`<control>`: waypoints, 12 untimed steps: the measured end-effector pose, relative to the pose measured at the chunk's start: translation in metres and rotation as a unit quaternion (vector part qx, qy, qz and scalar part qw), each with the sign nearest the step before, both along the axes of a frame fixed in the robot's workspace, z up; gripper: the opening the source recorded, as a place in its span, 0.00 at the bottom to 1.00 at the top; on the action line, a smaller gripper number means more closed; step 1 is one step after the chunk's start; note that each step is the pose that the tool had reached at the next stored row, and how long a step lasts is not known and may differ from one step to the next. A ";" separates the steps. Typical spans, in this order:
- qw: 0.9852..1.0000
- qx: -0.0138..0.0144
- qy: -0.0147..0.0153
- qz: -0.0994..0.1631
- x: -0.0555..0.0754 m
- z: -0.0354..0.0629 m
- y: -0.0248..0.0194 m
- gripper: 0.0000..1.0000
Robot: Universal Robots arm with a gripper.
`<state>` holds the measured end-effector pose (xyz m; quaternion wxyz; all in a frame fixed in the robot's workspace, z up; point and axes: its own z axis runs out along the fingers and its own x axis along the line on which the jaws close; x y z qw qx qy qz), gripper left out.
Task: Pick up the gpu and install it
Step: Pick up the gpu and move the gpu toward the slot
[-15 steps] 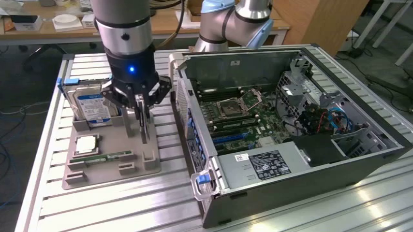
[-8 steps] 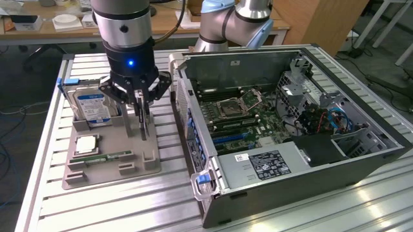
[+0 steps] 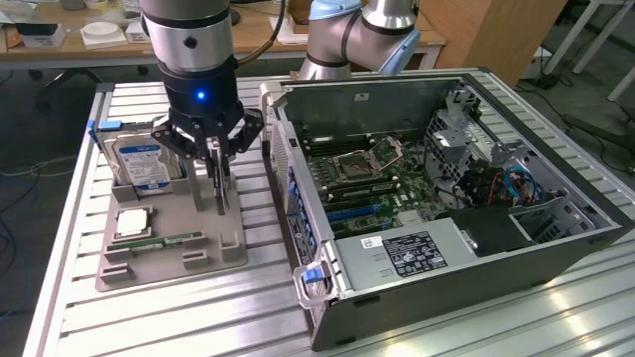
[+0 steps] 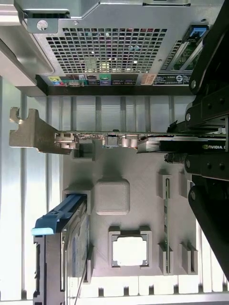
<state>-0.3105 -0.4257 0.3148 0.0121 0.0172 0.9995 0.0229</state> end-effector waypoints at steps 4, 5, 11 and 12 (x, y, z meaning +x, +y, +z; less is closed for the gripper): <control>1.000 0.000 0.000 0.000 0.000 0.0026 0.0000 0.26; 1.000 0.000 0.000 0.000 0.000 0.0034 0.0000 0.26; 1.000 0.000 0.000 0.000 0.000 0.0061 0.0000 0.26; 1.000 0.000 0.000 0.000 0.000 0.0066 0.0000 0.26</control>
